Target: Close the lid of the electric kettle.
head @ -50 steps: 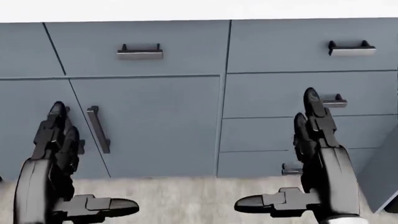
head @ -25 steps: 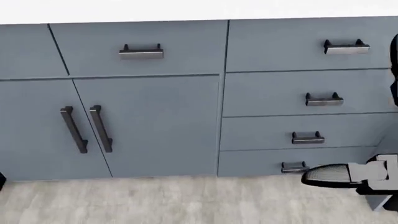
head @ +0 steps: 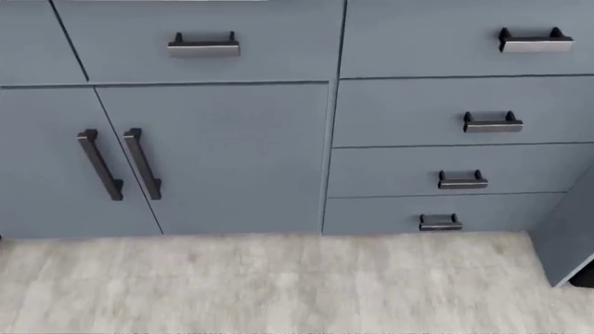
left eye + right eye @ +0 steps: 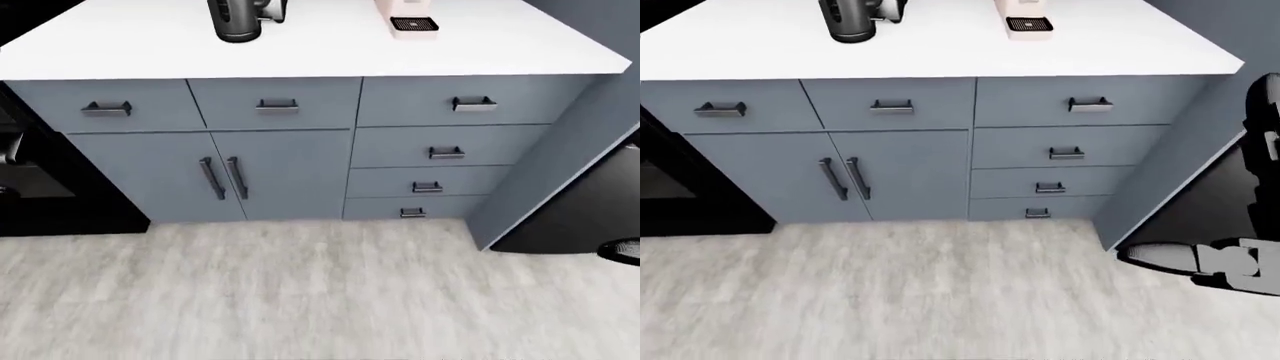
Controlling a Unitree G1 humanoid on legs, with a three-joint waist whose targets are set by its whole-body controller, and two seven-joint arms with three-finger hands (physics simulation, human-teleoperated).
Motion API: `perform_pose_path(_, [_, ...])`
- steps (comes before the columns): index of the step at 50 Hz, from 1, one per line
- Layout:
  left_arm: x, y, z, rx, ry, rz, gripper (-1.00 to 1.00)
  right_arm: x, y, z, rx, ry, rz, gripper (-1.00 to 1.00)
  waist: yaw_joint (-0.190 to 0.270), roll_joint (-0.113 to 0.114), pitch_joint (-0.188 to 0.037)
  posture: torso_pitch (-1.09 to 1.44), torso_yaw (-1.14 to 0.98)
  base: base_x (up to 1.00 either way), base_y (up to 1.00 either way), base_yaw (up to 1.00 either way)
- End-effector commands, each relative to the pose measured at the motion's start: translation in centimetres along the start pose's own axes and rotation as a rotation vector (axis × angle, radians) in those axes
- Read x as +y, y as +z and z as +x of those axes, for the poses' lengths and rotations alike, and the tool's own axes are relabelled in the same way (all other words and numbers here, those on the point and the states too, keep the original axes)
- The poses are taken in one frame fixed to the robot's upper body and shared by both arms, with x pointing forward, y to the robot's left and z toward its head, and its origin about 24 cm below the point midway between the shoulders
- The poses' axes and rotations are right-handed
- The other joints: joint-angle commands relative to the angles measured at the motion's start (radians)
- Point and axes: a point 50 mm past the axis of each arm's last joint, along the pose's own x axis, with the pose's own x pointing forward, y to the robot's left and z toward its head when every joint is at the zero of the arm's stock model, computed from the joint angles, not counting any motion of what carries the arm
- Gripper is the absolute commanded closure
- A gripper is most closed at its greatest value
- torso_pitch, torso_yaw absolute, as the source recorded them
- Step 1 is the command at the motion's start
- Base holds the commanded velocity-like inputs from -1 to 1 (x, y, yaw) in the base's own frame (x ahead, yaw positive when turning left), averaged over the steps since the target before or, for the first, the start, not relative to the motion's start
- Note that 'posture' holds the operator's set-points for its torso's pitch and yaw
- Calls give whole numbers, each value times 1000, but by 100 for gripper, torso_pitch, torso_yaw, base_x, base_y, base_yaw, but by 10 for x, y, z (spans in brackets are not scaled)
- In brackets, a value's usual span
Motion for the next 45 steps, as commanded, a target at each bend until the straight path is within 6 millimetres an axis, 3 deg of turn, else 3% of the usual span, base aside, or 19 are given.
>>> perform_pose_path(1, [0,11,-1,-72,8,11,-100,-3,8,0,-57,-26,-15,-100,0,3,-16,0,0,0,0,0])
perform_pose_path(18, [1,0,2,-68,7,12,-100,-4,4,1,-51,-31,-50,-100,-5,7,-18,0,0,0,0,0])
perform_pose_path(19, [1,1,2,-69,6,12,-100,-3,4,1,-50,-28,-50,-100,-5,12,-37,0,0,0,6,0])
perform_pose_path(24, [1,0,2,-67,7,13,-100,-4,3,1,-48,-30,-62,-100,-10,-11,-28,0,0,0,20,0])
perform_pose_path(26, [1,0,1,-68,7,13,-100,-4,3,1,-47,-31,-62,-100,-12,1,-35,0,0,0,20,0])
perform_pose_path(28, [1,1,1,-69,8,12,-100,-4,4,1,-49,-31,-63,-100,-14,36,-33,0,0,0,20,0])
perform_pose_path(29, [1,1,1,-69,9,11,-100,-4,4,1,-47,-31,-63,-100,-15,65,-37,0,0,0,20,0])
perform_pose_path(30, [0,0,1,-67,7,11,-100,-4,3,1,-46,-32,-61,-100,-14,69,-42,0,0,0,20,0])
perform_pose_path(31, [0,0,1,-68,7,15,-100,-4,3,1,-46,-32,-62,-100,1,58,-33,0,0,0,20,0])
perform_pose_path(32, [0,1,1,-68,6,12,-100,-4,3,1,-47,-32,-62,-100,-3,65,-24,0,0,0,20,0])
perform_pose_path(41, [-2,-1,1,-66,3,17,-100,-3,1,1,-43,-35,-62,-100,-4,4,-26,0,0,0,20,0])
perform_pose_path(43, [-2,-3,1,-65,2,18,-100,-4,2,1,-45,-37,-62,-100,-4,-18,-28,0,0,0,20,0])
perform_pose_path(45, [-2,-2,2,-66,2,18,-100,-4,1,1,-44,-37,-64,-100,-5,-63,-40,0,0,0,18,0])
